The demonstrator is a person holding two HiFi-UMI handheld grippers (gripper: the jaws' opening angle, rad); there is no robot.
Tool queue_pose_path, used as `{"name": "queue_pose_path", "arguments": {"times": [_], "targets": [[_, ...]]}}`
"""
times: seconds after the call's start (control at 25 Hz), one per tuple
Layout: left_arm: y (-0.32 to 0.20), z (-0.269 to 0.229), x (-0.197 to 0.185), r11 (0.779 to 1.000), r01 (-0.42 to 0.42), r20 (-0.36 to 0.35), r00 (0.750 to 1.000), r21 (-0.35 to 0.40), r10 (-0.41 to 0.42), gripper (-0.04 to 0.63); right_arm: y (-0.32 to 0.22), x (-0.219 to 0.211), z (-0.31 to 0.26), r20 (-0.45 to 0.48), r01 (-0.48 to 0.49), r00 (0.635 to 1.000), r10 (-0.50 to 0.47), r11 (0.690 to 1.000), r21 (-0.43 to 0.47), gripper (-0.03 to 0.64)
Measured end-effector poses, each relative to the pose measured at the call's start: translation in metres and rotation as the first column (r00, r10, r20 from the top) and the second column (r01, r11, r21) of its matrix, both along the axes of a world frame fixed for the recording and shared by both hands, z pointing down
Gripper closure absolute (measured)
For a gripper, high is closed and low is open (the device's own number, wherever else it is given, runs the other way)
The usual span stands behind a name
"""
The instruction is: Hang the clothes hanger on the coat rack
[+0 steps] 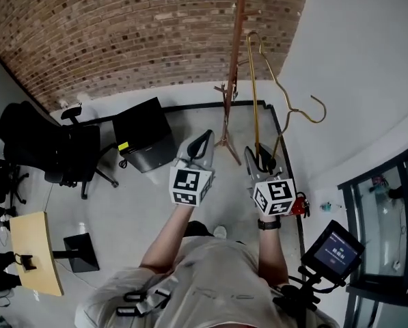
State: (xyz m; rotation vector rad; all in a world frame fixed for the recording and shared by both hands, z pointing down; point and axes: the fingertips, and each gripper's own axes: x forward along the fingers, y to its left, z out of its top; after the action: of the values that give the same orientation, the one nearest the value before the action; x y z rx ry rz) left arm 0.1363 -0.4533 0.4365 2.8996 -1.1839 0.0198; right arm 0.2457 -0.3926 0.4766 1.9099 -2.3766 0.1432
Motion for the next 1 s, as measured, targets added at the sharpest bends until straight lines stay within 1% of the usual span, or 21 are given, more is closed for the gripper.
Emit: {"name": "queue_pose_path", "arguments": {"times": [0.08,0.16,0.36,0.44,0.52,0.64,0.72,0.8,0.92,1.0], "targets": [[-0.02,0.009,0.006,1.0,0.013,0.018,1.0,-0.016,-0.013,0.598,-0.02,0.011,0.012,0.02,0.008,1.0,-0.007,0.999,-0.036,0.499],[-0.042,0.013,0.008,0.999,0.021,0.021,1.0,-0.027,-0.021,0.598,-0.041,0.014,0.022,0.023,0.03,0.999,-0.029,0.997,-0.067,0.499],[-0.11,0.008,0.028,1.0,0.02,0.018,1.0,-0.016,-0.02,0.598,-0.109,0.017,0.031,-0.03,0.124,0.991,-0.127,0.989,-0.084,0.497],[-0.139,0.004,0.036,1.0,0.019,0.013,1.0,-0.015,-0.019,0.598,-0.14,0.02,0.03,-0.036,0.163,0.985,-0.167,0.982,-0.099,0.497],[-0.165,-0.003,0.036,1.0,0.022,0.006,1.0,0.004,-0.022,0.598,-0.171,0.018,0.023,-0.052,0.218,0.973,-0.224,0.97,-0.108,0.497],[-0.201,-0.006,0.04,0.999,0.03,-0.004,1.0,0.026,-0.03,0.598,-0.214,0.015,0.015,-0.084,0.33,0.937,-0.339,0.938,-0.107,0.495],[-0.218,-0.005,0.048,1.0,0.021,-0.008,1.0,0.02,-0.021,0.598,-0.236,0.019,0.008,-0.07,0.419,0.902,-0.426,0.903,-0.1,0.495],[-0.229,-0.006,0.053,1.0,0.015,-0.029,0.999,0.002,-0.015,0.598,-0.253,0.027,0.001,-0.063,0.494,0.863,-0.501,0.864,-0.093,0.495],[-0.253,-0.01,0.063,0.999,0.029,-0.089,0.996,-0.04,-0.032,0.598,-0.288,0.05,-0.011,-0.098,0.546,0.826,-0.555,0.831,-0.104,0.494],[-0.264,-0.011,0.075,0.998,0.057,-0.082,0.995,-0.028,-0.059,0.598,-0.31,0.067,-0.013,-0.103,0.581,0.798,-0.593,0.804,-0.124,0.494]]}}
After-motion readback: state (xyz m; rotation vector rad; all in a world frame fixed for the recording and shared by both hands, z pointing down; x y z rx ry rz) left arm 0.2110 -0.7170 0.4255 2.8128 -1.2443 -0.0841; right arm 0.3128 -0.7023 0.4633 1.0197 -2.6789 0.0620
